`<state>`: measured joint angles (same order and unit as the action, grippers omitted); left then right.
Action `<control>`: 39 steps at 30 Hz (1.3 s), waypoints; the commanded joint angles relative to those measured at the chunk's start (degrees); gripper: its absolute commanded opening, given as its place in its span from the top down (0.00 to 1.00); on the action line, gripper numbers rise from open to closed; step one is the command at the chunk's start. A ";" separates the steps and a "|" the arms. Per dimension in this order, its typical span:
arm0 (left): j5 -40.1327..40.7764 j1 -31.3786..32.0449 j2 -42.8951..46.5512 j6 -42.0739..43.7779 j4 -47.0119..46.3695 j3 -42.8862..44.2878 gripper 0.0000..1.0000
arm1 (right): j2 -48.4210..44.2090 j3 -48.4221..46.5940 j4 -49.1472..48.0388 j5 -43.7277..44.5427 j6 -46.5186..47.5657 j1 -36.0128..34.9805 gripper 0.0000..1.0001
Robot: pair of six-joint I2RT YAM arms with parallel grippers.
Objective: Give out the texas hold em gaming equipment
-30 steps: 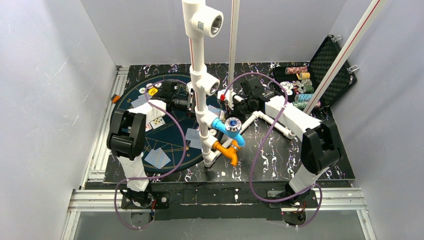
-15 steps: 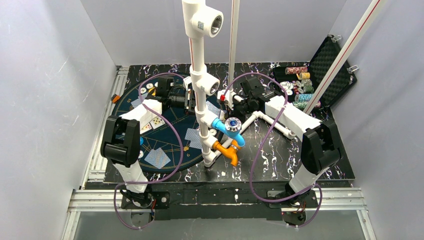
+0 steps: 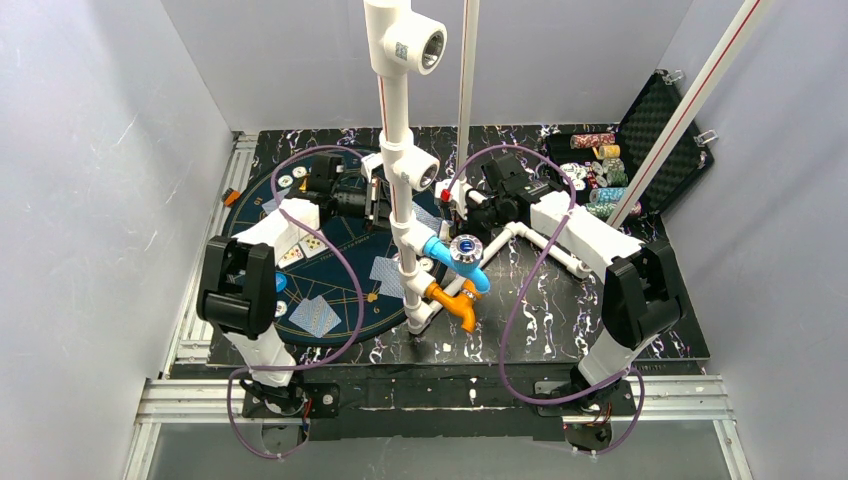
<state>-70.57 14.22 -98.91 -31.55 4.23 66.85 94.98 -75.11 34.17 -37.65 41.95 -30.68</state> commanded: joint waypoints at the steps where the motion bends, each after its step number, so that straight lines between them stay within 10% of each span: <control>1: -0.79 -2.20 5.40 1.91 2.47 0.74 1.00 | -2.87 -0.13 -1.38 -1.55 -0.07 0.70 0.99; 20: -2.03 -12.15 7.62 -17.66 -3.53 -5.30 1.00 | -2.44 -0.08 -2.00 -1.73 -0.57 0.97 0.99; 26: 14.08 -14.13 9.07 5.09 29.97 5.64 1.00 | -2.43 0.01 -2.09 -1.73 -0.73 0.97 0.99; 32: 29.88 -14.13 12.56 12.26 38.75 10.19 1.00 | -2.16 0.00 -2.26 -1.81 -0.92 0.97 0.99; 39: 40.78 -13.76 17.81 48.82 36.45 9.77 1.00 | -1.93 -0.08 -2.30 -1.80 -0.95 0.97 0.99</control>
<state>-38.85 0.01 -86.24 -6.94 39.75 77.30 94.98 -75.11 34.09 -37.69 41.45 -30.00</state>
